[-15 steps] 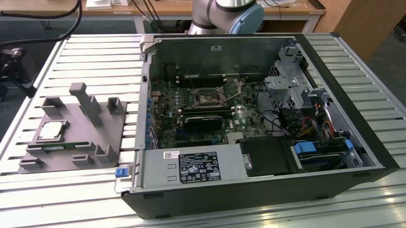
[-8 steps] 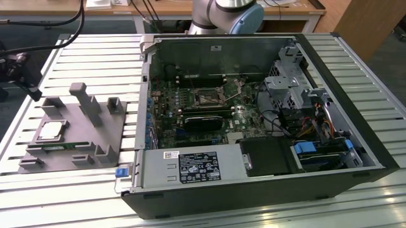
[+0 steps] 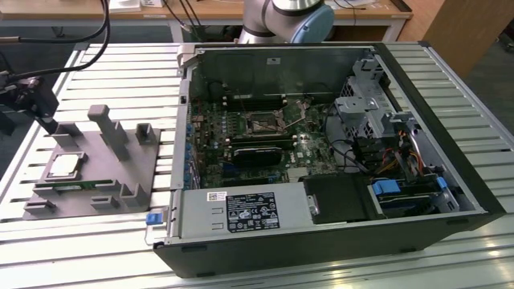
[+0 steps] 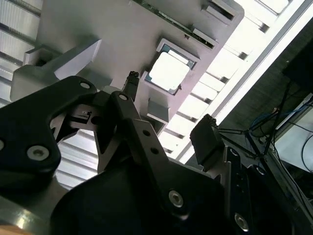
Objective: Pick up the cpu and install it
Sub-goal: 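Pick up the cpu and move it towards the insertion slot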
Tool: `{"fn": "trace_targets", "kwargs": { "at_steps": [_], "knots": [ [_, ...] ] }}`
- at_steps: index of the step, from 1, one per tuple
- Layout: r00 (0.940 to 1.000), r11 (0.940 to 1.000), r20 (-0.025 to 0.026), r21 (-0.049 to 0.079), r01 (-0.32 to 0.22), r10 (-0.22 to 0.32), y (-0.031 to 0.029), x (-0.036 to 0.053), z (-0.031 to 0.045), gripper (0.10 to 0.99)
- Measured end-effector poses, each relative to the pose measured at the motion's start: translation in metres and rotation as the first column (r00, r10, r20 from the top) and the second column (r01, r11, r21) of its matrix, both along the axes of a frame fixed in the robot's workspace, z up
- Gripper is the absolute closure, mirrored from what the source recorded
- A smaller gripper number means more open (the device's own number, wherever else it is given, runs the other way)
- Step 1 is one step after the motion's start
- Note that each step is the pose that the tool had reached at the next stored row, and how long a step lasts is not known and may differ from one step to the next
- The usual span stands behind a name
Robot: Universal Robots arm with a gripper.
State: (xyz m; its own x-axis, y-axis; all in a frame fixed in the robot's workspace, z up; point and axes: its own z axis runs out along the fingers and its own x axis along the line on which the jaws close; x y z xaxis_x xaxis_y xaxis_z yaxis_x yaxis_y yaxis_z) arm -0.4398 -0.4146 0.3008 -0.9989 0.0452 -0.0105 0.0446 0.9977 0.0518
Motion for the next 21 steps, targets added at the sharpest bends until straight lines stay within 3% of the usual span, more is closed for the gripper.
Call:
{"fn": "trace_targets", "kwargs": {
  "at_steps": [18,21],
  "knots": [
    [1.0000,1.0000,-0.0017,0.000,0.000,0.000,0.0000,-0.0015,-0.0235,0.384],
    [1.0000,1.0000,-0.0041,0.000,-0.003,0.003,0.0000,-0.0016,-0.0289,0.384]
  ]
}}
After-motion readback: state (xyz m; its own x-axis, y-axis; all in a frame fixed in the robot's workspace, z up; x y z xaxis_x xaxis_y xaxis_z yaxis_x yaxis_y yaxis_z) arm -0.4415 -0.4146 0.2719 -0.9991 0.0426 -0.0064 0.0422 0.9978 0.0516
